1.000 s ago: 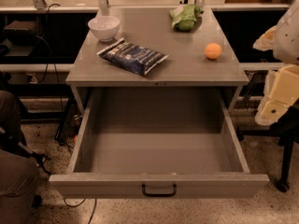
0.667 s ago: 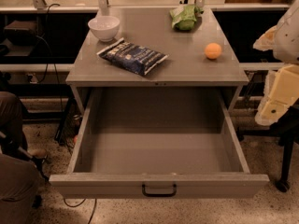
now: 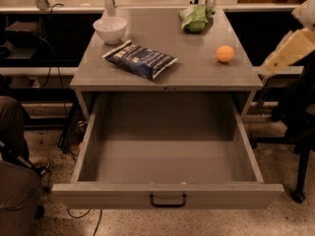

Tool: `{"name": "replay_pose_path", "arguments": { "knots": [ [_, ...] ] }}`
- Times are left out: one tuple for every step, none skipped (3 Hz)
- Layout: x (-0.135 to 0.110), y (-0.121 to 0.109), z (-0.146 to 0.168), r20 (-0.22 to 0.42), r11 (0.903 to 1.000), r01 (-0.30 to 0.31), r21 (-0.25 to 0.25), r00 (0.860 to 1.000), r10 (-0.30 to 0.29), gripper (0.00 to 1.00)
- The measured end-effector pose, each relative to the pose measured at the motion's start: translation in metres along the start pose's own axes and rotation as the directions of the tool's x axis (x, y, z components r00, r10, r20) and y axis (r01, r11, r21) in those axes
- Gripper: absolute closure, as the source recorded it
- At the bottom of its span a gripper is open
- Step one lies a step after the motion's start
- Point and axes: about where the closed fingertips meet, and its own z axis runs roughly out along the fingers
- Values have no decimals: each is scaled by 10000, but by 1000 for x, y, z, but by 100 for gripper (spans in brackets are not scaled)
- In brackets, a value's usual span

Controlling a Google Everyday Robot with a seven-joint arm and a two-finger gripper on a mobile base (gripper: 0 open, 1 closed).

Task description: Place orange into top drawer

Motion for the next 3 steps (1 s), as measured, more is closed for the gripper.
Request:
{"name": "replay_pose_path", "arguments": {
  "knots": [
    [-10,-75,26,1386,9842,-1499,948,9810,1360,0],
    [-16,-142,90,2026,9517,-2931,910,9412,2705,0],
    [-17,-141,90,2029,9518,-2928,910,9412,2702,0]
  ]
}}
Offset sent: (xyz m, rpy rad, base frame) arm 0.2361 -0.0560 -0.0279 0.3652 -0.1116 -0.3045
